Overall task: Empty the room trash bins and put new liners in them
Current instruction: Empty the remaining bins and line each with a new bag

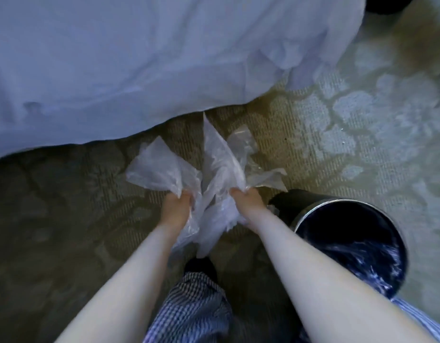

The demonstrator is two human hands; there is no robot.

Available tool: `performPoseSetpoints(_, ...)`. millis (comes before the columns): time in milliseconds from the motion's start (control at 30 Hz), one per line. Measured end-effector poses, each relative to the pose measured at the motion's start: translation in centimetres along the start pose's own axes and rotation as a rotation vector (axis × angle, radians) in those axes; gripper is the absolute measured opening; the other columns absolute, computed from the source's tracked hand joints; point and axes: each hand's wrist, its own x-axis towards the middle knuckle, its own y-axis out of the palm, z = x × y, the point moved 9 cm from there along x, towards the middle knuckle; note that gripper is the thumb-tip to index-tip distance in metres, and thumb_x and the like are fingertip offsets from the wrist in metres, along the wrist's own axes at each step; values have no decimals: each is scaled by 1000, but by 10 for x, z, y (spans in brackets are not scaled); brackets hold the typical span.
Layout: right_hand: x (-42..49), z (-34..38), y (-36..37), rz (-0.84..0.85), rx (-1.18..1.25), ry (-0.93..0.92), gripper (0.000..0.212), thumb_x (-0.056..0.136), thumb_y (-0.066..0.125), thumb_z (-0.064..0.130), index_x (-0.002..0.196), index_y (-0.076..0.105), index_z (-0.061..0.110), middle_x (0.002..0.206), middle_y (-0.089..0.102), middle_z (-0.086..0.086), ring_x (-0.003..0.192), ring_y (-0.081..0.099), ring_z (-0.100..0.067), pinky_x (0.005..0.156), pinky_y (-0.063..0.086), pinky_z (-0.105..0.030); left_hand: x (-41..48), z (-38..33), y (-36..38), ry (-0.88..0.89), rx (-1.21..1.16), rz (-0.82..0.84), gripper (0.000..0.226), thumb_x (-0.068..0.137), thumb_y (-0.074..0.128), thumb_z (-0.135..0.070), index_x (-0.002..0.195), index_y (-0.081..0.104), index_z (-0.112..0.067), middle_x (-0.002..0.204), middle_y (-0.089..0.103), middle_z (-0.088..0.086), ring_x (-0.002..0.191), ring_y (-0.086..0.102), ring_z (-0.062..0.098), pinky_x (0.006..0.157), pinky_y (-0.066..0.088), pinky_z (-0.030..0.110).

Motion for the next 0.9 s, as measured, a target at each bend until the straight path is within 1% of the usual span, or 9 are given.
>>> performPoseSetpoints(100,-48,35,-23,-21,45,-43,22,96,49,17,111,54,3,89,57,-9,80,58,-23,68,48,-22,-49,-42,-3,67,16,57,32,94,43,-2,64,50,-13,64,49,2,60,46,12,55,36,23)
performPoseSetpoints(167,-82,55,-41,-19,95,-62,8,94,51,17,95,54,10,83,59,-8,73,59,-19,59,48,-22,-86,-72,-5,114,4,98,28,95,43,-6,75,56,-17,75,58,2,71,54,12,61,42,20)
performPoseSetpoints(233,-123,75,-61,-40,82,-86,28,86,56,32,105,54,12,97,63,-11,90,63,-28,77,51,-31,-125,-103,-3,133,-32,148,22,94,43,-7,88,62,-17,86,63,1,86,60,17,73,47,26)
performPoseSetpoints(300,-162,95,-83,-58,107,-94,45,78,59,38,114,52,12,107,63,-13,100,61,-31,82,50,-34,-170,-142,2,147,-82,212,19,94,42,-6,92,60,-13,83,61,-2,80,58,11,69,45,24)
performPoseSetpoints(367,-200,117,-107,-70,134,-108,36,87,60,26,115,54,4,106,62,-14,99,62,-29,78,50,-33,-218,-188,10,175,-129,303,18,96,43,-10,99,61,-11,86,62,-3,74,57,4,62,45,19)
performPoseSetpoints(500,-272,162,-163,-79,228,-143,41,88,61,24,121,57,1,114,65,-17,105,63,-31,92,50,-40,-310,-283,27,330,-127,499,29,98,45,-25,118,63,-14,109,70,0,99,66,6,82,49,19)
performPoseSetpoints(600,-318,197,-208,-56,263,-200,61,77,68,38,126,55,4,118,64,-15,108,62,-31,96,49,-44,-372,-348,38,408,-98,530,17,98,46,-27,107,59,-28,96,63,-22,83,59,-19,71,45,2)
performPoseSetpoints(733,-394,244,-283,-58,301,-312,44,86,64,26,121,51,4,113,64,-15,102,64,-30,87,51,-41,-450,-410,61,450,-113,576,34,93,48,-40,120,62,-24,113,68,-10,106,63,3,97,46,29)
performPoseSetpoints(900,-474,295,-362,8,312,-445,37,91,61,22,121,51,3,113,65,-18,101,65,-31,84,54,-42,-537,-468,94,519,-187,572,41,91,43,-57,117,61,-30,124,62,-5,121,55,15,107,38,43)
